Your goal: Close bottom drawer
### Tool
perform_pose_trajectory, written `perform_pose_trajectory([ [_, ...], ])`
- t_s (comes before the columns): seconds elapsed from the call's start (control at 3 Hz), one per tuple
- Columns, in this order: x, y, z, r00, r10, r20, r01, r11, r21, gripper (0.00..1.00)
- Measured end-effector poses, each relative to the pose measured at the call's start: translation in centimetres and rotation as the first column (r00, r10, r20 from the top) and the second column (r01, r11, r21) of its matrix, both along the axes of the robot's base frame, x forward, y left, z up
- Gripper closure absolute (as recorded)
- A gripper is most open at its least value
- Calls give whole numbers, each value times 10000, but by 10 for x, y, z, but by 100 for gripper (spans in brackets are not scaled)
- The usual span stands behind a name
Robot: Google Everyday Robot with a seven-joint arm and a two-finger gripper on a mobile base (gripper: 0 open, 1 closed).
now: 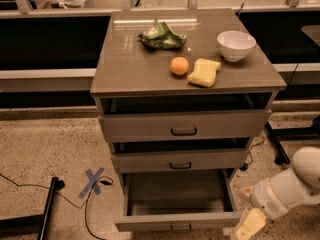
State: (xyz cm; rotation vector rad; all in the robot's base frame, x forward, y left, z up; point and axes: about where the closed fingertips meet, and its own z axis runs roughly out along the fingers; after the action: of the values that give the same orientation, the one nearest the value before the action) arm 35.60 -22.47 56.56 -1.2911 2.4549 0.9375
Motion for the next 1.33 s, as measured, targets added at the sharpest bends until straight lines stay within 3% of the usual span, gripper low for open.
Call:
perform_pose_trajectory([
  [0.33, -16, 9, -42, 9982, 101, -594, -54, 9969, 786, 0],
  [0.67, -16, 9, -42, 9981, 97, -605, -49, 9969, 790, 0],
  [1.0, -7, 14, -67, 10000, -41, -66, 45, 9980, 624, 0],
  [1.33, 0, 37, -146, 9918, 105, 1275, -141, 9995, 272, 0],
])
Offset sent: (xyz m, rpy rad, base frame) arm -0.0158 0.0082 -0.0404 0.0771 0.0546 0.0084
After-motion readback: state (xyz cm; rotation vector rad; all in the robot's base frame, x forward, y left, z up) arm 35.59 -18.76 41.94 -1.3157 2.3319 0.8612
